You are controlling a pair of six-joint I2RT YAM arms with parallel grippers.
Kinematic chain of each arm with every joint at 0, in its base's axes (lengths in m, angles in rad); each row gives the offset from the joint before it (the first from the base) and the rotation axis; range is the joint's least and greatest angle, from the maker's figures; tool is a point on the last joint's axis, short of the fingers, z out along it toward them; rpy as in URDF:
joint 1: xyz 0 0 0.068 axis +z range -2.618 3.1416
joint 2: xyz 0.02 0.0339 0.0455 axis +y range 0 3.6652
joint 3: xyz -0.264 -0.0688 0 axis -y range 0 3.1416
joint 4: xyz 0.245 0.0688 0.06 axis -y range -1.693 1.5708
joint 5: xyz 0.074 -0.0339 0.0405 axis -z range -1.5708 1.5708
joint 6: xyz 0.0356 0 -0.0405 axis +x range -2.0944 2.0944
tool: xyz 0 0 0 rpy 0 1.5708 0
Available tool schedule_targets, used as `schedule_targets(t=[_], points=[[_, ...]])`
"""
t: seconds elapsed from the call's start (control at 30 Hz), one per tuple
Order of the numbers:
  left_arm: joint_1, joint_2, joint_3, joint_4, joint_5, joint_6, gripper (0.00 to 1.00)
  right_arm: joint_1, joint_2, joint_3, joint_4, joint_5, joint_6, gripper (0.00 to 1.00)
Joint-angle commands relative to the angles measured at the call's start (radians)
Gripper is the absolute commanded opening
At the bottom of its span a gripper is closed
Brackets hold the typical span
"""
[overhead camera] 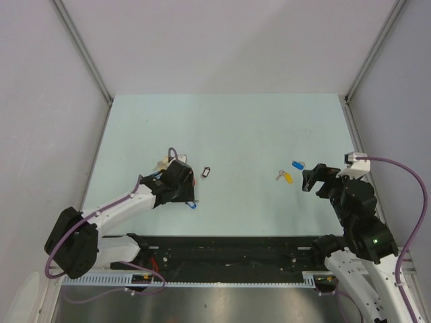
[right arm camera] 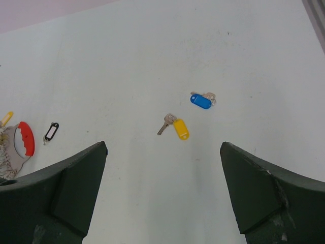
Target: Put the keys on the keyring
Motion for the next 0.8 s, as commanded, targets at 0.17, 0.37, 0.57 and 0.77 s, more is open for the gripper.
schedule_targets(t=[0.17, 0.37, 0.57, 0.77], points=[[-0.012, -0.047, -0.08, 0.123, -0.117, -0.167, 0.52, -0.004, 0.0, -0.002, 0.014, -0.015, 0.004, 1.0], [-0.012, -0.055, -0.138, 0.184, -0.116, -0.201, 0.56, -0.001, -0.002, -0.005, 0.014, -0.014, 0.004, 1.0], [-0.025, 0.023, -0.163, 0.29, -0.033, -0.208, 0.57, -0.004, 0.003, -0.007, 0.014, -0.012, 0.006, 1.0], [-0.116, 0.158, -0.062, 0.356, -0.013, -0.221, 0.59, -0.006, 0.009, -0.01, 0.015, -0.017, 0.004, 1.0]])
